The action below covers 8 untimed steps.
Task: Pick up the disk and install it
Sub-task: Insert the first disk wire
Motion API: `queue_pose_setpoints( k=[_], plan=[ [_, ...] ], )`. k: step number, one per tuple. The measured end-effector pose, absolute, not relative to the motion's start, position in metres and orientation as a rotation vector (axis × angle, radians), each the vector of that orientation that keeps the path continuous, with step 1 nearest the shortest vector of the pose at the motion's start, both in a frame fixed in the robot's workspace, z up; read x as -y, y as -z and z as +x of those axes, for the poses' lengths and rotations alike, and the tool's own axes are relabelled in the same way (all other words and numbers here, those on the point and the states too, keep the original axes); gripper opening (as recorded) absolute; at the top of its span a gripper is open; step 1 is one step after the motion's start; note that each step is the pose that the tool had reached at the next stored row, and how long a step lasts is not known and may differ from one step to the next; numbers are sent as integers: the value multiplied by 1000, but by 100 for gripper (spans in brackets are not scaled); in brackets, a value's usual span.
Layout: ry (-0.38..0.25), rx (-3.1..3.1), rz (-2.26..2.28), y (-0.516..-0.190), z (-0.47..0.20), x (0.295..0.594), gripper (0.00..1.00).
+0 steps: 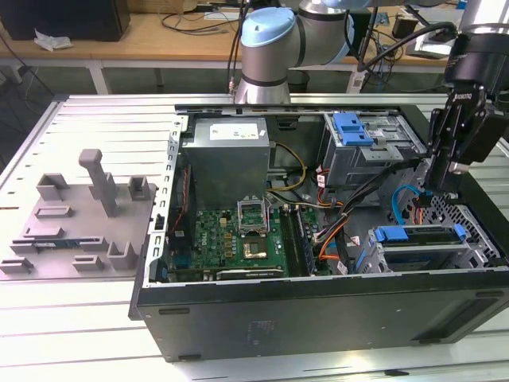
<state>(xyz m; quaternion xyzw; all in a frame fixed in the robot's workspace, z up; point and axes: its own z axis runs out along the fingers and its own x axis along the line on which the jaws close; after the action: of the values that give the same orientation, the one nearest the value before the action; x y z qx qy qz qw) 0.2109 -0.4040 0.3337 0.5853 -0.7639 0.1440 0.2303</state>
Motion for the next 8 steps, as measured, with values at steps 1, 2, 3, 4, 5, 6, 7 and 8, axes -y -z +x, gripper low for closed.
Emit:
queue_pose_setpoints(
  k=[1,2,3,4,5,6,7,8],
  plan=[
    [-396,2101,1610,-334,211,404,44],
    [-396,2101,1610,-333,211,404,44],
    [-396,2101,1610,-333,211,404,44],
    [-396,2101,1610,-333,210,404,44],
    [-396,2101,1610,-333,210,404,42],
    [-396,2101,1610,-333,210,404,36],
    [-396,2101,1610,-333,210,404,29],
    [-396,2101,1610,-333,210,404,29]
  ],
)
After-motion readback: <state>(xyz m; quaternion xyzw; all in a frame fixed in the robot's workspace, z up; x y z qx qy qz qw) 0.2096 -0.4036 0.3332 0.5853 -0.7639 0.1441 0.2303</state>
